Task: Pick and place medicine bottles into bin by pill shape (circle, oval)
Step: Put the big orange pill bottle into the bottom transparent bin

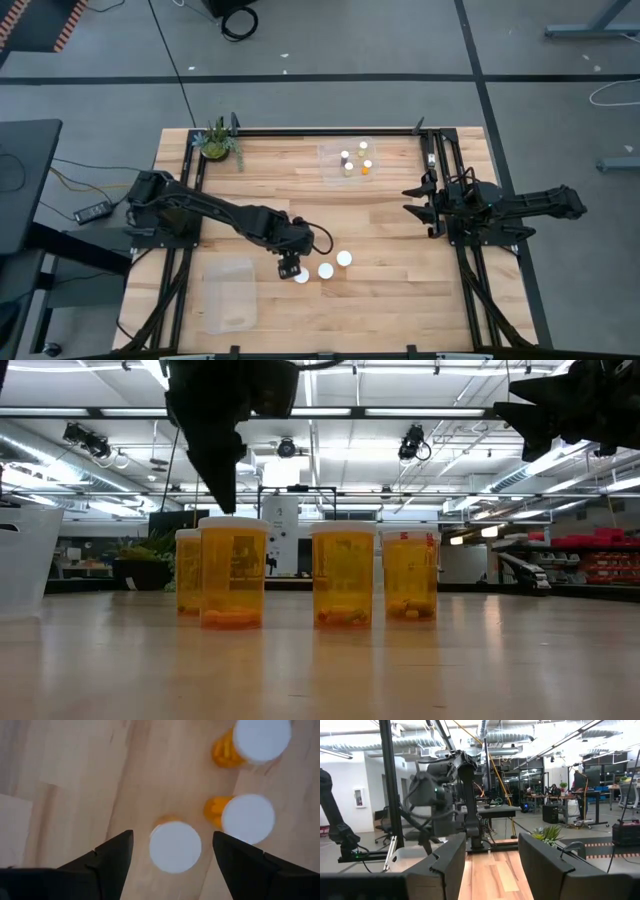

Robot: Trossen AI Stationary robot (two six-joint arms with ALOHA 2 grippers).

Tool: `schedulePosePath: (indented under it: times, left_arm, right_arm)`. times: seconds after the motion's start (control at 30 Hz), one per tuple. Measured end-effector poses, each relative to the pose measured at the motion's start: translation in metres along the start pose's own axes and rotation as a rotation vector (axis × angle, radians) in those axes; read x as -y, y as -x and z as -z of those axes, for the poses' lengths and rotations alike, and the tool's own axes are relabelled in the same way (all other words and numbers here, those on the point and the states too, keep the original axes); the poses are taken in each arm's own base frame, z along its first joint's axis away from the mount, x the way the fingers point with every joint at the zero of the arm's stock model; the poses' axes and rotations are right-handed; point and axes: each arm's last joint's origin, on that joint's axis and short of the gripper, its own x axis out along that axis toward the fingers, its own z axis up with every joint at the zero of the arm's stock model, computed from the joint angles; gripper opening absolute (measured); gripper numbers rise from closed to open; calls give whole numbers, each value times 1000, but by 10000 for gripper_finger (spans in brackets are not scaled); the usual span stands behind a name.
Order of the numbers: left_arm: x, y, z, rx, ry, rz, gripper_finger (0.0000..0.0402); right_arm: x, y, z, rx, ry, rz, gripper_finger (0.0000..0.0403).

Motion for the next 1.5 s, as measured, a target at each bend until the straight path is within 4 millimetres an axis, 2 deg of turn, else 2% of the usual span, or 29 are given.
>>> schedulePosePath:
  times: [0.3,0.6,0.8,1.03,1.3,1.5]
  left_arm:
    - [1,-16,2,-72,-51,-5,284]
    - [9,-15,5,-73,-79,13,284]
    - [19,-23,11,-92,-194,3,284]
    - [25,-22,17,-78,-249,-54,284]
    - [30,-18,14,-44,-241,-38,284]
    - [29,-11,16,-108,-120,-51,284]
  right_arm:
    - [0,0,1,-7,1,0,188]
    - [0,0,1,-7,1,0,188]
    - [0,0,1,-7,1,0,188]
    - [0,0,1,-8,1,1,188]
    - [0,0,1,-12,1,1,188]
    - [0,0,1,-12,1,0,188]
